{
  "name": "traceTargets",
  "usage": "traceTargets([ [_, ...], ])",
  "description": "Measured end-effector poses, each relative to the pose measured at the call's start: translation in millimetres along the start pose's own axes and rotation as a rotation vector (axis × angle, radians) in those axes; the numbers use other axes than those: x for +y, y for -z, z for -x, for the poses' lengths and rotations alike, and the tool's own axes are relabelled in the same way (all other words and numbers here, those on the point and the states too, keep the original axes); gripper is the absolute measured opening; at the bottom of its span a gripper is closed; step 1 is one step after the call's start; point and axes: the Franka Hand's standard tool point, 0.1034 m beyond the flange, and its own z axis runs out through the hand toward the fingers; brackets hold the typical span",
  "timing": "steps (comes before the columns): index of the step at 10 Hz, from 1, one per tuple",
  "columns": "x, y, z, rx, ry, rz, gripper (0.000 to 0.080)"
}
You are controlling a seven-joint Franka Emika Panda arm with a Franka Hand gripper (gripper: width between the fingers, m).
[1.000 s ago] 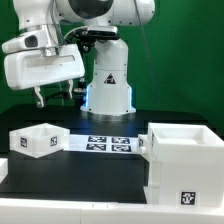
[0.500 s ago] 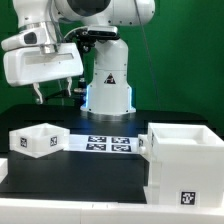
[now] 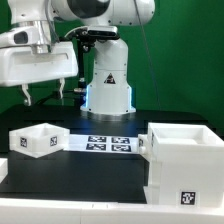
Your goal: Assemble drawer
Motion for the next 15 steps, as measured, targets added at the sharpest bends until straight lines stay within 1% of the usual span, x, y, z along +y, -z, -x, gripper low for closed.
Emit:
traceTargets([
  [1,10.7,3.2,-3.3,-0.019,0.016,0.012,0.0649],
  [2,12.3,4.4,-4.2,-0.024,0.025,0.017,0.0649],
  [3,10.5,2.8,-2.3,-0.025,0.022,0.012,0.0649],
  [5,10.4,2.1,-1.9,-0.027,0.021,0.011,0.0649],
  [6,11.2,-1.4,0.4,-0.03,0.029,0.007,0.0649],
  [7,19.1,-12.7,7.4,-0.042,0.042,0.0,0.0649],
  [9,50.5,-34.7,13.0,-0.091,0.054,-0.005,0.0649],
  [10,55.0,-49.2,19.1,-0.115,0.056,-0.012,0.0649],
  [11,49.6,-63.0,25.0,-0.133,0.056,-0.037,0.0649],
  [12,44.3,-73.3,31.4,-0.147,0.049,-0.058,0.0649],
  [13,37.5,-80.4,32.1,-0.157,0.017,-0.072,0.0649],
  [14,33.3,-82.5,27.5,-0.159,-0.002,-0.077,0.0649],
  [15,34.2,-79.5,24.8,-0.155,-0.009,-0.071,0.0637],
])
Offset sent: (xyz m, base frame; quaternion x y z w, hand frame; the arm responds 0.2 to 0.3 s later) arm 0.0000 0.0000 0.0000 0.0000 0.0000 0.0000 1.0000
